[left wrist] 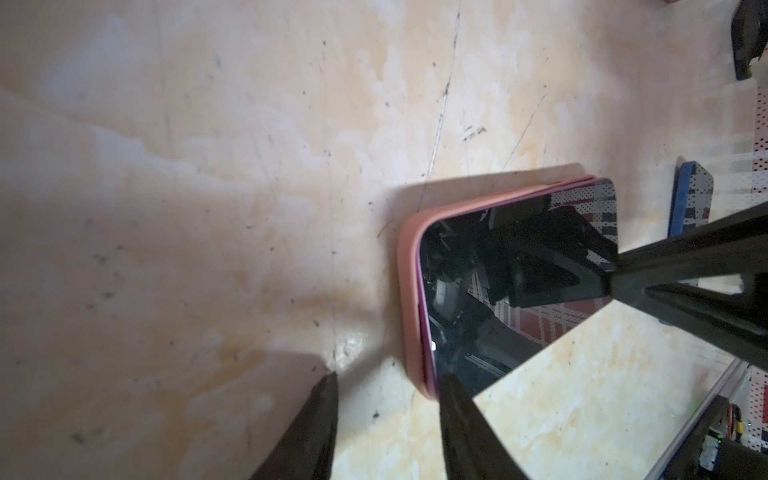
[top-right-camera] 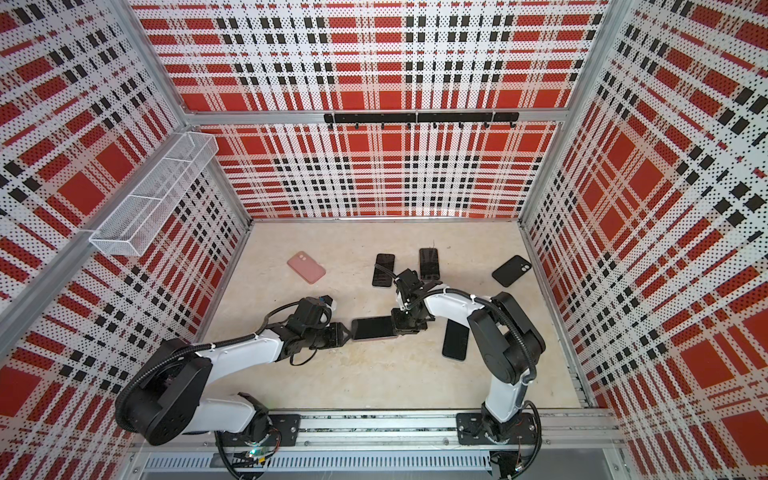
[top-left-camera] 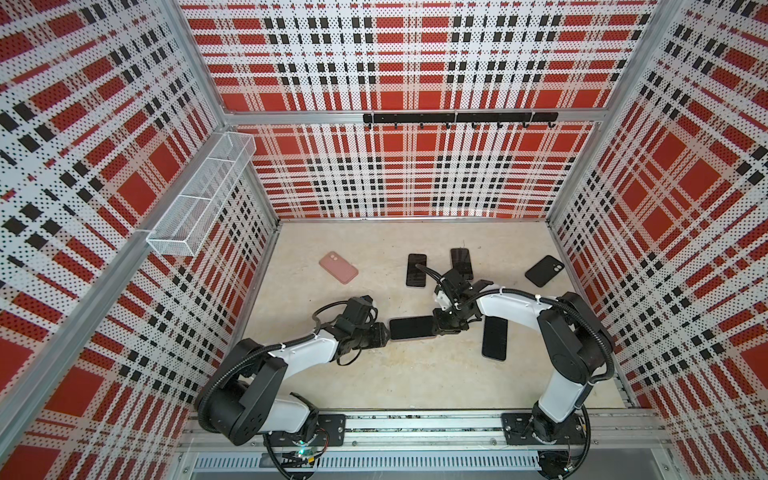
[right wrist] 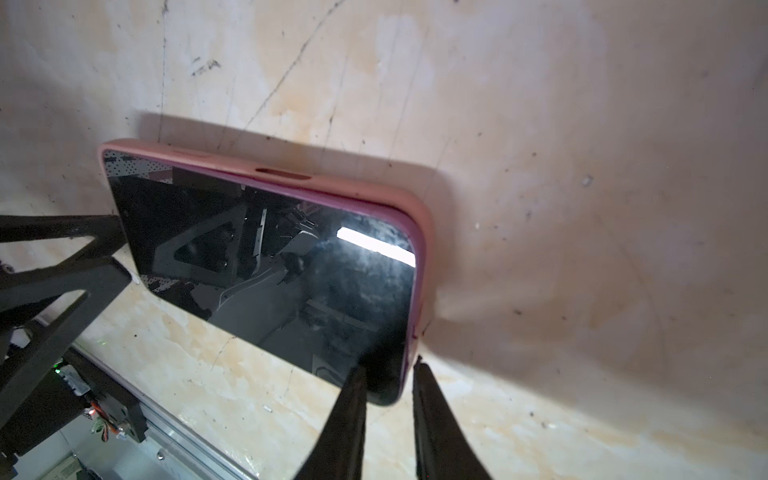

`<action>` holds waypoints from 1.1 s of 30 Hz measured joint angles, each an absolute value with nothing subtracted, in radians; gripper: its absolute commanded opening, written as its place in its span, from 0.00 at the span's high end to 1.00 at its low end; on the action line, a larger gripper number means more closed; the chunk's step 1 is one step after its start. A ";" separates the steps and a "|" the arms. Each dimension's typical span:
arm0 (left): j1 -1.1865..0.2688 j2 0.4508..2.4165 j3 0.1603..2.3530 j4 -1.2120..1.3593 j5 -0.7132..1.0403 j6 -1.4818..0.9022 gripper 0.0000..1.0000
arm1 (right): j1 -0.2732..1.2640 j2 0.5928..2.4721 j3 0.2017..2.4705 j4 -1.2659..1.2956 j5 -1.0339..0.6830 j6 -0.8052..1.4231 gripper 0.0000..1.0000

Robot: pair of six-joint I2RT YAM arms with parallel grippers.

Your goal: Put the phone into the phone case

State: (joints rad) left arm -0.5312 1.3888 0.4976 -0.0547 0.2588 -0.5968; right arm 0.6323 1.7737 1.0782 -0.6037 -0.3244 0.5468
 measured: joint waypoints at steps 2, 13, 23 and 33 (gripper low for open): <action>-0.530 1.399 0.498 -0.037 0.272 -0.598 0.57 | 0.633 1.774 1.083 -0.606 -0.324 0.545 0.76; -0.537 1.471 0.505 0.063 0.316 -0.606 0.80 | 0.633 1.775 1.084 -0.610 -0.327 0.542 0.76; -0.537 1.520 0.540 0.083 0.253 -0.602 0.92 | 0.632 1.783 1.084 -0.610 -0.333 0.540 0.76; -0.540 1.541 0.525 0.156 0.220 -0.616 0.95 | 0.619 1.790 1.059 -0.556 -0.394 0.578 0.64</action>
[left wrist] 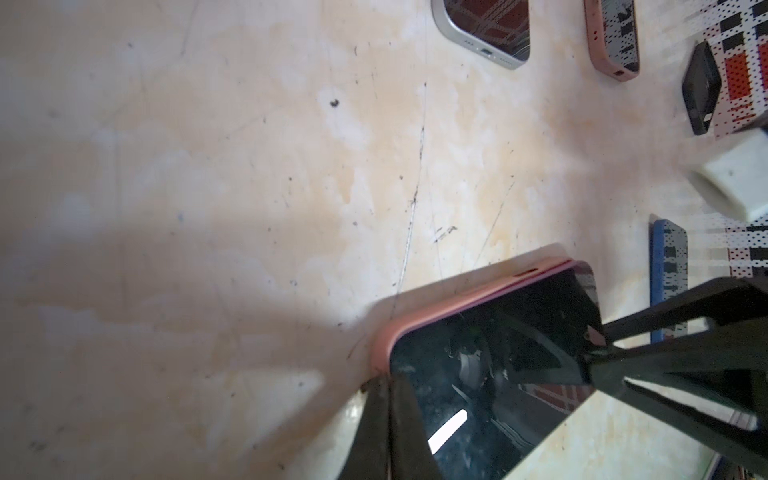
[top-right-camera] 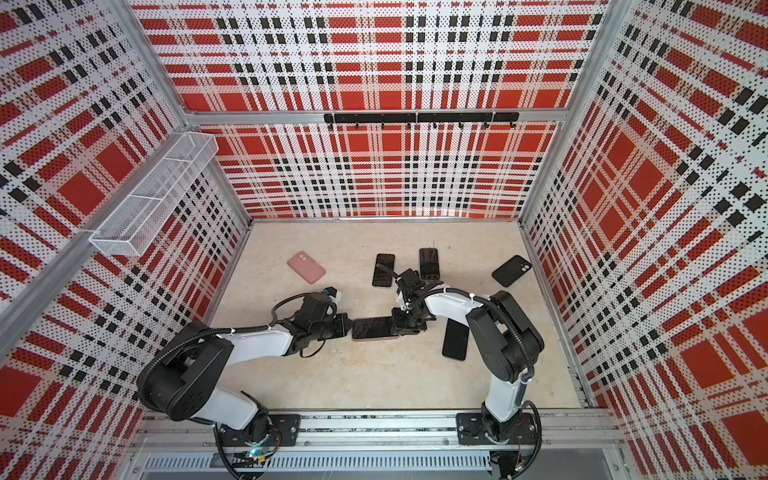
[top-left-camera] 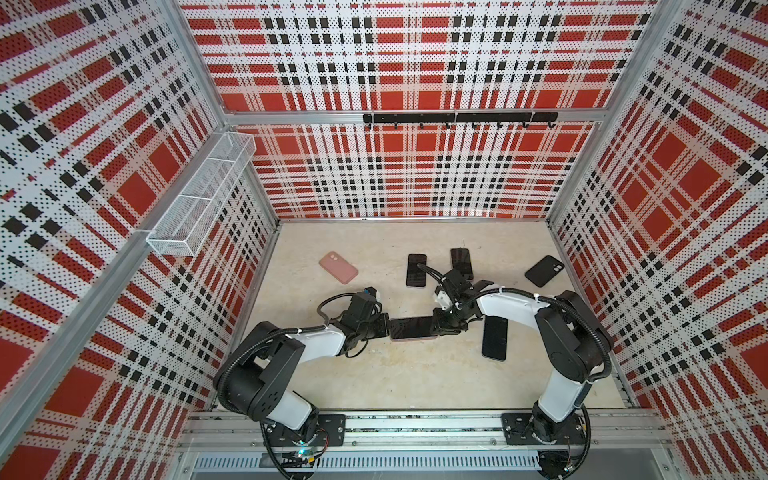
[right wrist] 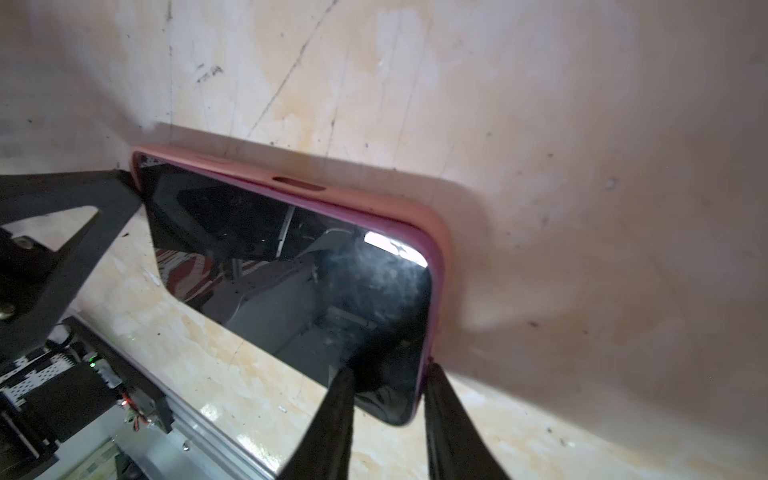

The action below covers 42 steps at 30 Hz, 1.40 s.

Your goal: Put the phone into the phone case

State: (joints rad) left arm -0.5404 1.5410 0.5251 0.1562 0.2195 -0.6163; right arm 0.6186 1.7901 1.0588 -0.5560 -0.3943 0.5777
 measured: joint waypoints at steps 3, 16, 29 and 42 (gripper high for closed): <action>-0.540 1.550 0.524 0.174 0.221 -0.622 0.96 | 0.617 1.790 1.057 -0.557 -0.403 0.584 0.65; -0.542 1.564 0.524 0.205 0.222 -0.625 0.96 | 0.606 1.784 1.082 -0.619 -0.416 0.584 0.73; -0.543 1.560 0.523 0.213 0.221 -0.624 0.94 | 0.608 1.765 1.131 -0.670 -0.394 0.541 0.64; -0.548 1.554 0.526 0.202 0.213 -0.620 0.94 | 0.620 1.755 1.171 -0.704 -0.355 0.510 0.60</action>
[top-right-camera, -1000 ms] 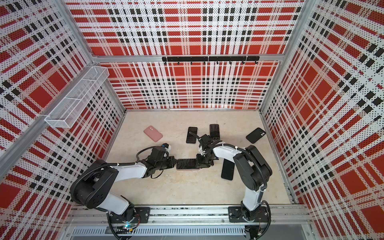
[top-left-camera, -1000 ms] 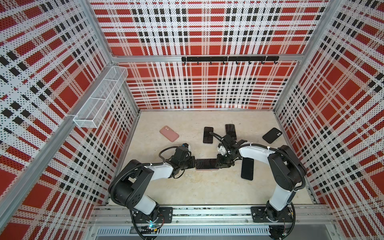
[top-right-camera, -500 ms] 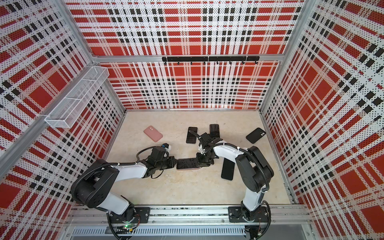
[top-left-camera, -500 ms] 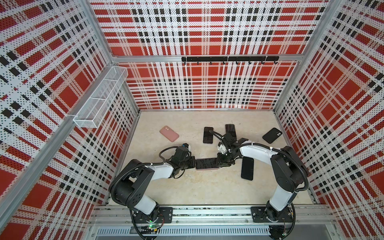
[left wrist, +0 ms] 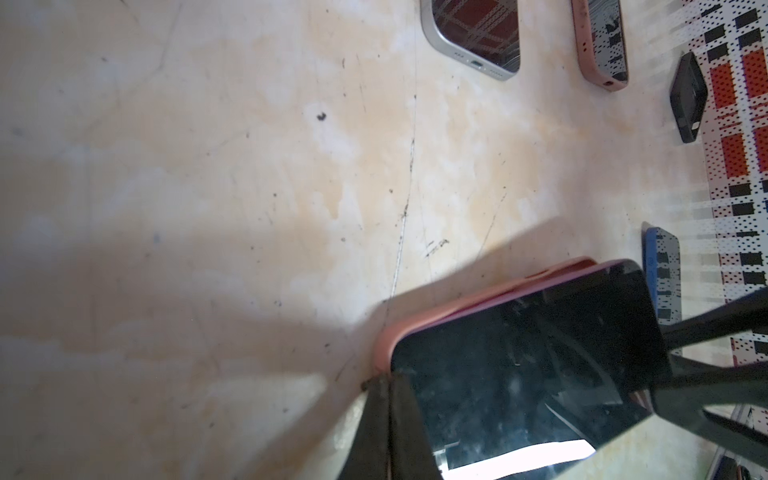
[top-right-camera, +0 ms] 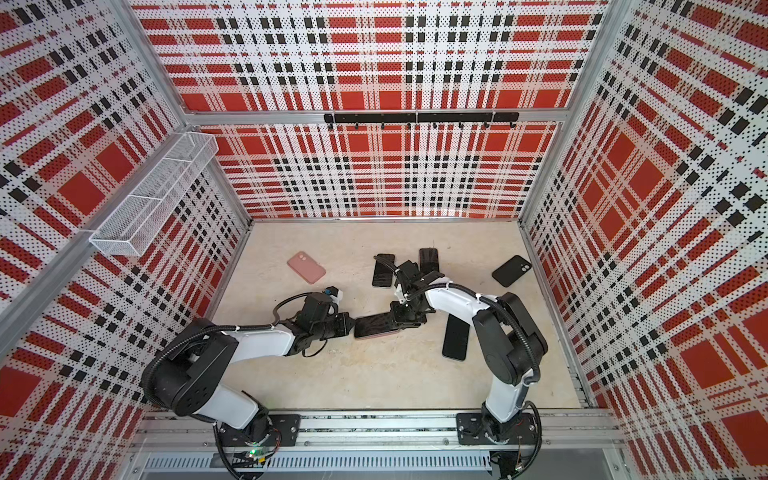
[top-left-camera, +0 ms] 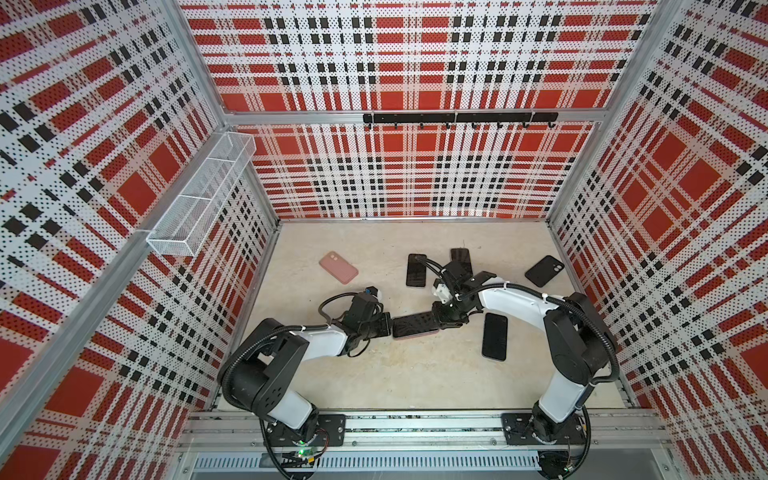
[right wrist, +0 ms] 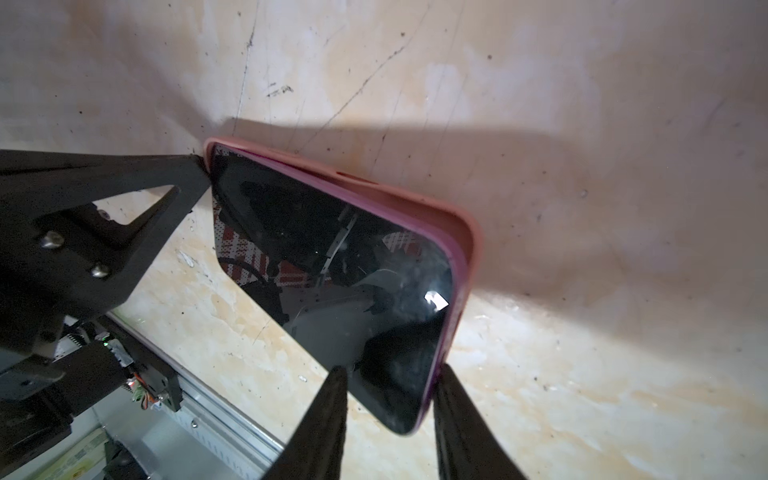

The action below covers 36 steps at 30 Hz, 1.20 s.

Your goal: Put the phone into the phone case

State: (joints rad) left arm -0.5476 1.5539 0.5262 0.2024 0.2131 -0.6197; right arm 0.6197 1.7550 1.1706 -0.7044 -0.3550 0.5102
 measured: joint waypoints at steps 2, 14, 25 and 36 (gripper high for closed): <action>-0.549 1.553 0.526 0.200 0.225 -0.620 0.93 | 0.619 1.741 1.172 -0.714 -0.343 0.498 0.56; -0.551 1.475 0.498 0.091 0.339 -0.622 0.71 | 0.571 1.701 1.126 -0.628 -0.400 0.491 0.59; -0.553 1.456 0.476 0.083 0.356 -0.635 0.73 | 0.508 1.758 1.082 -0.594 -0.395 0.464 0.45; -0.553 1.501 0.495 0.112 0.363 -0.633 0.78 | 0.517 1.806 1.065 -0.540 -0.453 0.465 0.61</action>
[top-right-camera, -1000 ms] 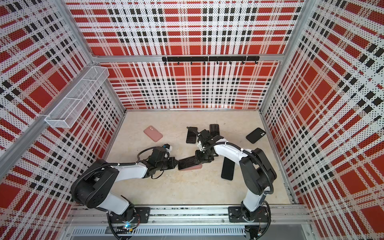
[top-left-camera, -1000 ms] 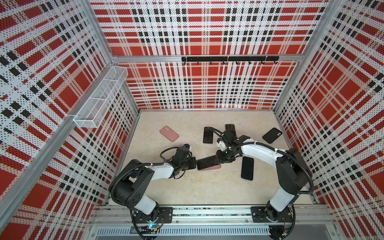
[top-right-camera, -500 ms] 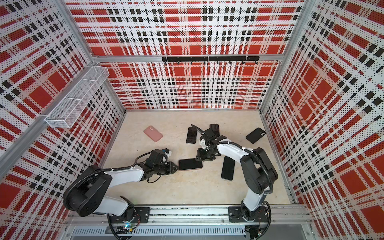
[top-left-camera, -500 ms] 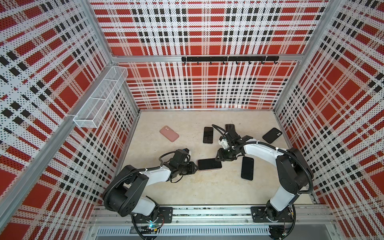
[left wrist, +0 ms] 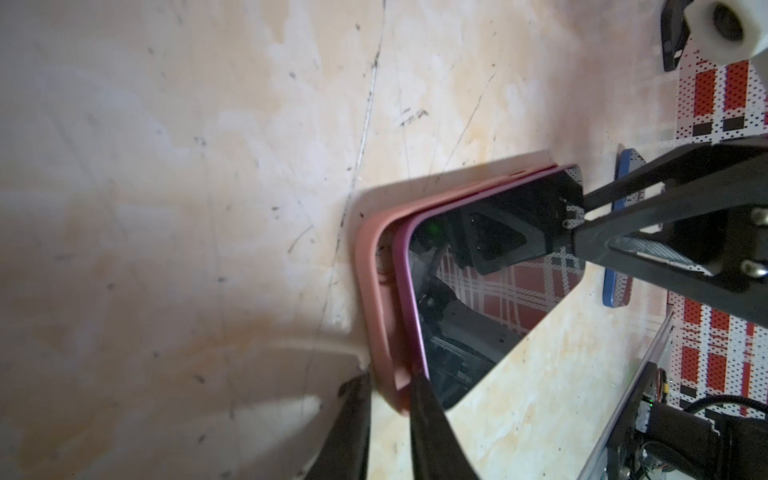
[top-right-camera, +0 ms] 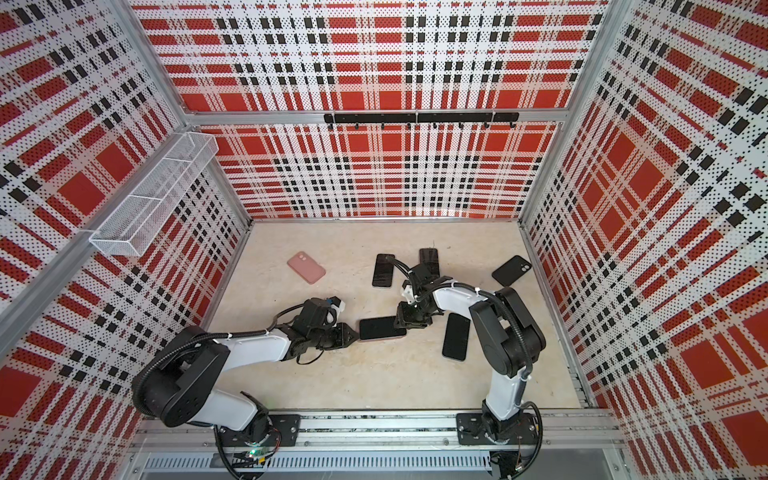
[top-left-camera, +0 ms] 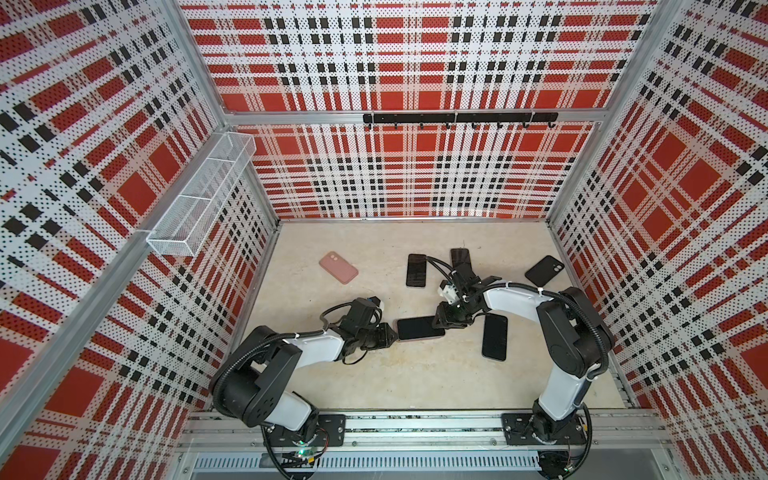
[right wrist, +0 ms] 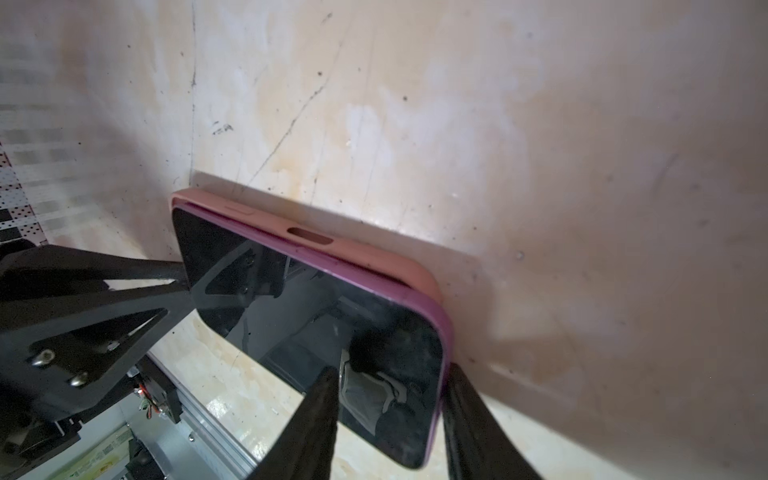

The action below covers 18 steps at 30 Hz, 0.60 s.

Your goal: Put the phone into the phone case

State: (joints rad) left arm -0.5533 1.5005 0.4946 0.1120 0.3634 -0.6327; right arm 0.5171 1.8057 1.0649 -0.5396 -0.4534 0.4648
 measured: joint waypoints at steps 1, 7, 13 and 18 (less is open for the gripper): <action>-0.553 1.506 0.500 0.112 0.363 -0.631 0.79 | 0.517 1.806 1.065 -0.542 -0.449 0.464 0.62; -0.553 1.517 0.509 0.112 0.363 -0.627 0.80 | 0.517 1.802 1.067 -0.556 -0.440 0.466 0.65; -0.551 1.533 0.521 0.119 0.363 -0.626 0.81 | 0.515 1.760 1.067 -0.559 -0.441 0.467 0.66; -0.551 1.548 0.532 0.125 0.363 -0.624 0.82 | 0.514 1.713 1.067 -0.545 -0.466 0.477 0.67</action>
